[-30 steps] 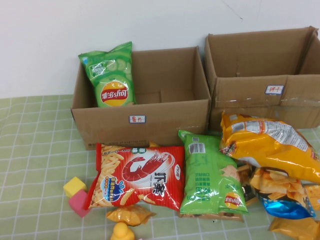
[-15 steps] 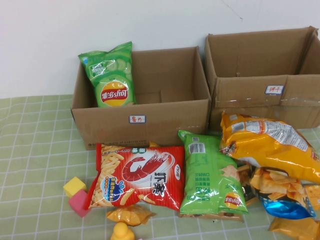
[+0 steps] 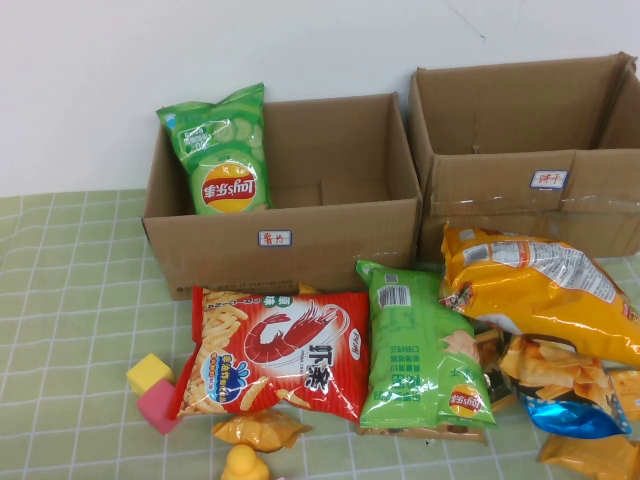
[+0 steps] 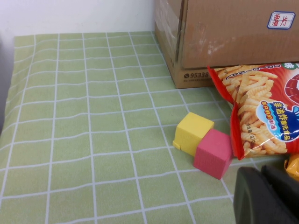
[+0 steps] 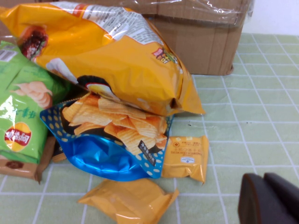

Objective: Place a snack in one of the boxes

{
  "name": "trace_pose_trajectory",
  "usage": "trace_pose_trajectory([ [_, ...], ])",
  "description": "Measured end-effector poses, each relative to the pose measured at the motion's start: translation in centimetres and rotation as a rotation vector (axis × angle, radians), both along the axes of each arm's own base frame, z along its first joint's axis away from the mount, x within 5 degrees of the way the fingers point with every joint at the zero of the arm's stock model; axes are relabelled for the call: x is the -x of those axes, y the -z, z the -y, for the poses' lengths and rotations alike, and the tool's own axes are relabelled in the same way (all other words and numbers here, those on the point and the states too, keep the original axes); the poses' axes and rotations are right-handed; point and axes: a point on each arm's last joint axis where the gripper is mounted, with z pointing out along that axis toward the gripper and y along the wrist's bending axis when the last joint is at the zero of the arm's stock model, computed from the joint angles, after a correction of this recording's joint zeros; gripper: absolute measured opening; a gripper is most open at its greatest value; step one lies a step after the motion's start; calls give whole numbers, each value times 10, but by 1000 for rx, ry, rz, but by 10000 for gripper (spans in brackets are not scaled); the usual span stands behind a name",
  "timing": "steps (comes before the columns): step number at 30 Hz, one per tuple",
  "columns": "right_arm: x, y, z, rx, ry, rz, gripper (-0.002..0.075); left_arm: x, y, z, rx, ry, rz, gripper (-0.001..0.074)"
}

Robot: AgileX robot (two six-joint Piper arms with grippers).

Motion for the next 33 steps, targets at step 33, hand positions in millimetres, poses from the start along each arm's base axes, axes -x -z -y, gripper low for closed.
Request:
trace_pose_trajectory([
  [33, 9, -76, -2, -149, -42, 893, -2, 10, -72, -17, 32, -185, 834, -2],
])
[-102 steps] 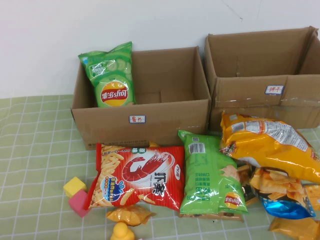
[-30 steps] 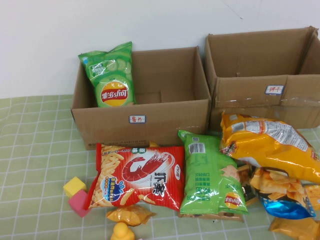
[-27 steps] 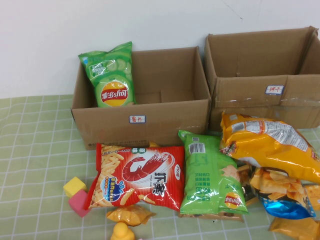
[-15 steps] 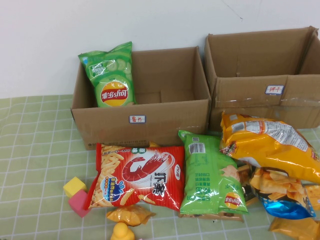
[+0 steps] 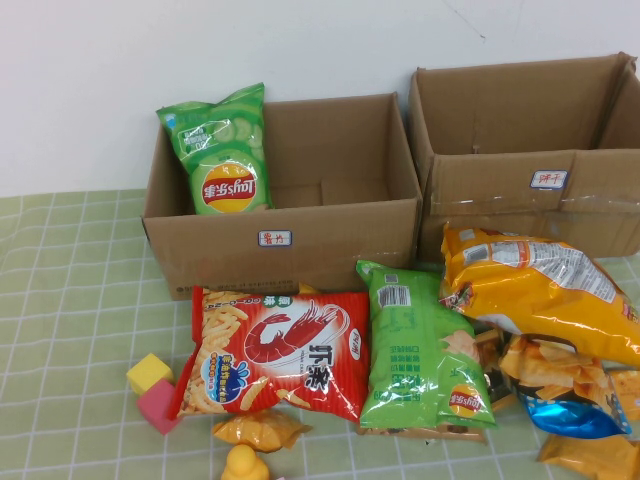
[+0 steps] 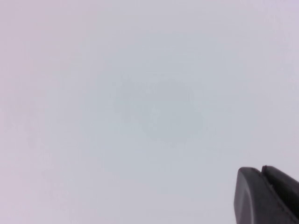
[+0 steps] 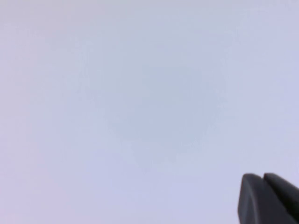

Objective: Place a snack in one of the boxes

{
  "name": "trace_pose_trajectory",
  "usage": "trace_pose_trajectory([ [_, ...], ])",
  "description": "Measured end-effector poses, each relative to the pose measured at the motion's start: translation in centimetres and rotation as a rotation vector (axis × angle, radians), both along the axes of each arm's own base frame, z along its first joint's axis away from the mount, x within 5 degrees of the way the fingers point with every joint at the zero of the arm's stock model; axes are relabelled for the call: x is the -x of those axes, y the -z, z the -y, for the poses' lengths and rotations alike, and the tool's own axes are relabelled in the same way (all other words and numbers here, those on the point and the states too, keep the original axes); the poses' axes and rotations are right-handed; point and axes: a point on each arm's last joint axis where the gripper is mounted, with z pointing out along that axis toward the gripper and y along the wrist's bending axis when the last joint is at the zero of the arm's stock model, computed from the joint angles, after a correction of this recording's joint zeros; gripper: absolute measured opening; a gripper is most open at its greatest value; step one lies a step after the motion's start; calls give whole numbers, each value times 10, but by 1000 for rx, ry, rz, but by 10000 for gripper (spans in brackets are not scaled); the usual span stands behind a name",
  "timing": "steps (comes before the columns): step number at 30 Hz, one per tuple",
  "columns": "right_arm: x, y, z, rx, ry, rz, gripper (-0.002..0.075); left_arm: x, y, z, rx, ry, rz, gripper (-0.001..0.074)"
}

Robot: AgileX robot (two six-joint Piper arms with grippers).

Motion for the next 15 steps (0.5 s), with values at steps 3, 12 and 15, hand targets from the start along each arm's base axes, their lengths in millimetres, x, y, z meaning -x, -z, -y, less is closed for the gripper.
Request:
trace_pose_trajectory([
  [3, 10, -14, 1, -67, -44, 181, -2, 5, -7, -2, 5, -20, 94, -2],
  [12, 27, -28, 2, -201, -171, 403, -2, 10, -12, -3, 20, -32, 171, -2],
  [15, 27, -28, 2, -206, -175, 402, -2, 9, -12, -3, 27, -27, 162, -2],
])
